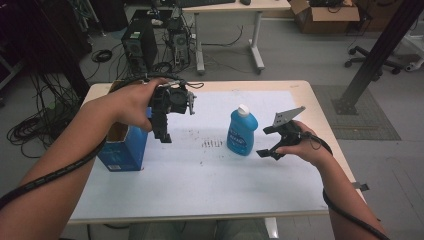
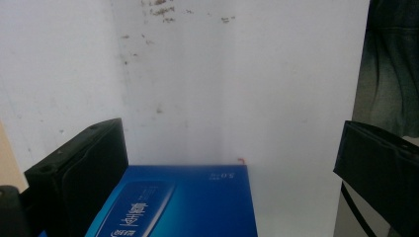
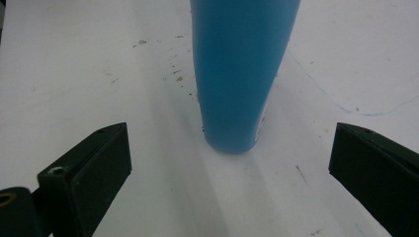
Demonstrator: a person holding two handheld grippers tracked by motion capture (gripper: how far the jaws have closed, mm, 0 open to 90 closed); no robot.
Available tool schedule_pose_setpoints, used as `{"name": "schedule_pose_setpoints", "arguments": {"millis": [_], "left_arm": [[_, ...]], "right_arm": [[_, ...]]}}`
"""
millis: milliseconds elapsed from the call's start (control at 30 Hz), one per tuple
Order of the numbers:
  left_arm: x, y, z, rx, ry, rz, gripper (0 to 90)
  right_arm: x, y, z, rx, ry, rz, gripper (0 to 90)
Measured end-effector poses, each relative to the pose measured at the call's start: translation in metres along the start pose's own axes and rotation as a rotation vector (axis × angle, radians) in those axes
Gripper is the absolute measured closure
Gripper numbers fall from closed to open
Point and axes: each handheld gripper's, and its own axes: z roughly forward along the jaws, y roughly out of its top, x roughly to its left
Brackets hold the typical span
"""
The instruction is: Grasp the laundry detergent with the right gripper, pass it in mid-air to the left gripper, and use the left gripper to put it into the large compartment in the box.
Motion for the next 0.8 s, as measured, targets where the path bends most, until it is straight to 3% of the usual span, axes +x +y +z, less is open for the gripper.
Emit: {"name": "schedule_pose_setpoints", "arguments": {"millis": [800], "left_arm": [[-0.002,0.003,0.001,-0.012,0.000,0.008,0.2]], "right_arm": [[0.002,-0.009,0.027,-0.130,-0.041,0.062,2.1]]}}
